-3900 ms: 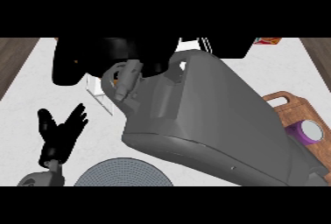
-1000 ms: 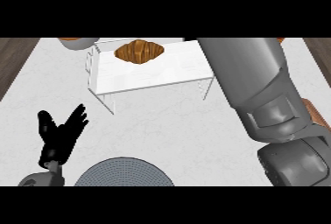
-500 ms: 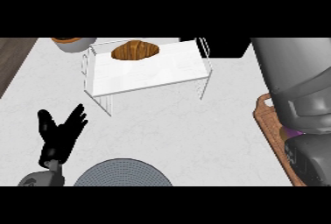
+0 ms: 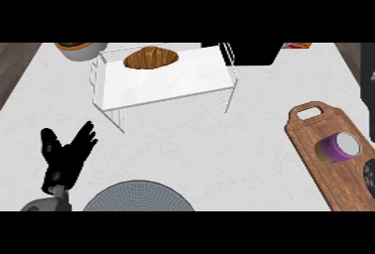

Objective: Pick the croissant from the placemat and place it in the tiered shelf

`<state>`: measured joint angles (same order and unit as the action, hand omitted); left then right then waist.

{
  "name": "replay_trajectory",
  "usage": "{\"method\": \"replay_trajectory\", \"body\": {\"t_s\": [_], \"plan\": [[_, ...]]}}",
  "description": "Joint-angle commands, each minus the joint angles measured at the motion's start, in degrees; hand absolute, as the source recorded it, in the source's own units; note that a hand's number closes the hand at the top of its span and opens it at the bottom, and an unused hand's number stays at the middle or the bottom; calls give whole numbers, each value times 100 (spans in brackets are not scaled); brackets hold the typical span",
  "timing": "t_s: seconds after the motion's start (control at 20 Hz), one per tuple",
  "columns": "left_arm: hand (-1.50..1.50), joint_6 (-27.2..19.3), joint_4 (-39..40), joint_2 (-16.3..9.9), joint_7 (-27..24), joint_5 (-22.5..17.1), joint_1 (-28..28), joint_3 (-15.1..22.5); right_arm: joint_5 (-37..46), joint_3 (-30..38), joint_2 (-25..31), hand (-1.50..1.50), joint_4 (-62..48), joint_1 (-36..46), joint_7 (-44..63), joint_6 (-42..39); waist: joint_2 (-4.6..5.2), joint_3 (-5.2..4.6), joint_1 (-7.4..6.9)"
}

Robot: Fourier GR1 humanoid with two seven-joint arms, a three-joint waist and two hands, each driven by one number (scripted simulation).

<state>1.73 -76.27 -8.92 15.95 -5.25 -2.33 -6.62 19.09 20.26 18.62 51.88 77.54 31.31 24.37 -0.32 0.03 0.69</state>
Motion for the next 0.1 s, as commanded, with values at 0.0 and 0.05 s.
{"method": "replay_trajectory", "body": {"t_s": [0.0,0.05], "plan": [[0,-41,-23,-51,111,-58,-85,-109,-553,219,474,-150,726,-804,-130,-820,0,2,22],[0,-21,-30,14,65,-34,-70,-39,-563,160,425,-150,884,-742,64,-737,8,-2,-24]]}}
